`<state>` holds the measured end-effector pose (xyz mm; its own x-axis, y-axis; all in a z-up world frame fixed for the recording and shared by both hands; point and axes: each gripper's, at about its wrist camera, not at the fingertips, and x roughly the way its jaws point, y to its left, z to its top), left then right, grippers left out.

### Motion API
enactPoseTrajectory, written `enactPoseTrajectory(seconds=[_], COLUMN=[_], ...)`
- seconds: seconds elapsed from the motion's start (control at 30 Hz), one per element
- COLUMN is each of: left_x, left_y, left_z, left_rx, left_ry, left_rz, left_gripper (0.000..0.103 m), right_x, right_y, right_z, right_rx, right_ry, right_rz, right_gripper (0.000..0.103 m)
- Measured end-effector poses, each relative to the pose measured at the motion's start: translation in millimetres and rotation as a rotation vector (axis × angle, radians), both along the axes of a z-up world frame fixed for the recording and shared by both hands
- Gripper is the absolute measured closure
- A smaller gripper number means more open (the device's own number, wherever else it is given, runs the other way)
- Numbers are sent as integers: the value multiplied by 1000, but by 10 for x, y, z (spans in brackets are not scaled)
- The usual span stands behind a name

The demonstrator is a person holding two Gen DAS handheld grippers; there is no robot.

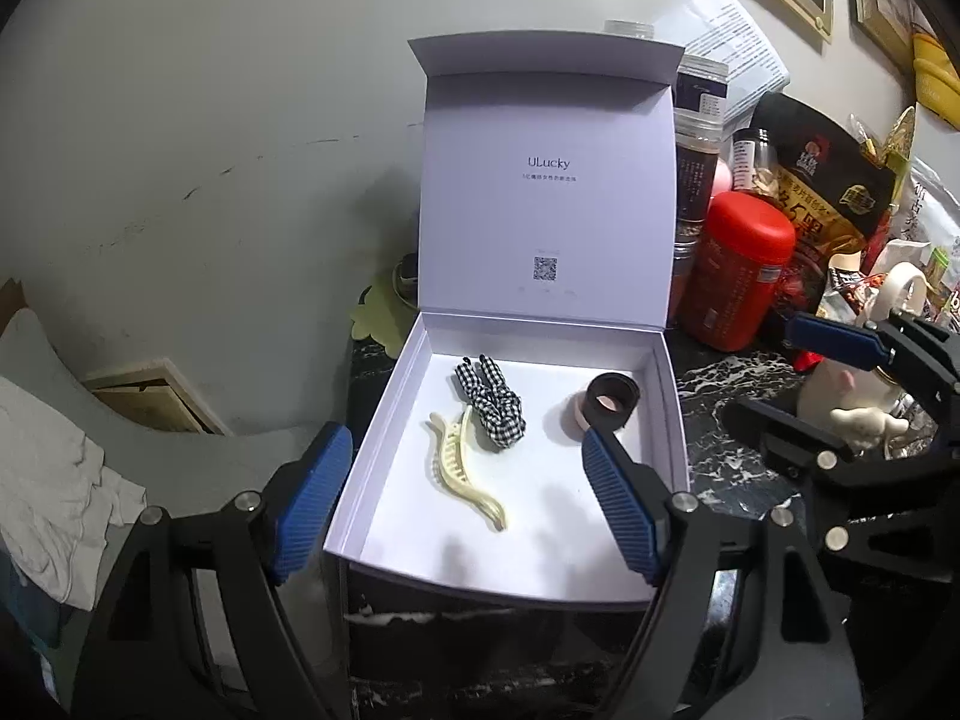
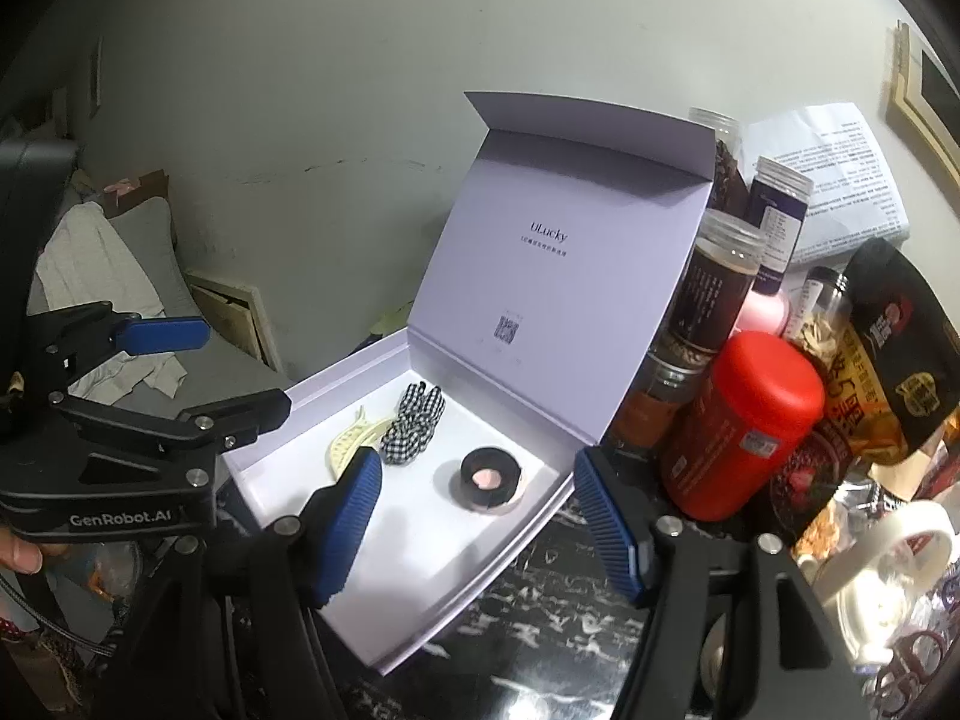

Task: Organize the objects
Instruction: 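Withdraw both grippers from the box back over the table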

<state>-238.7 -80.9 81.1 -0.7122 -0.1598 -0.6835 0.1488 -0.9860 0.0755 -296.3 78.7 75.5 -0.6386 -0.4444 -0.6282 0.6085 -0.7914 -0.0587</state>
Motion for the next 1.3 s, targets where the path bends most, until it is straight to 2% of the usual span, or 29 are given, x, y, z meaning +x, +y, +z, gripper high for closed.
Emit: enactPoseTrajectory(seconds=[0.5, 0.87, 1.3], left_x=[566, 1035, 1298], left_y=[134, 240, 450], left_z=[190, 305, 158], left_rx=[-21, -2, -35], left_ry=[1, 15, -16], left_rz=[9, -17, -52], left_gripper=[24, 24, 22], right_x=[613, 1137, 1431], right_y=[165, 306, 555], right_z=[178, 290, 184], right_rx=[-1, -5, -2], right_ry=[4, 19, -10], right_rz=[1, 0, -43], right_gripper=[34, 32, 30])
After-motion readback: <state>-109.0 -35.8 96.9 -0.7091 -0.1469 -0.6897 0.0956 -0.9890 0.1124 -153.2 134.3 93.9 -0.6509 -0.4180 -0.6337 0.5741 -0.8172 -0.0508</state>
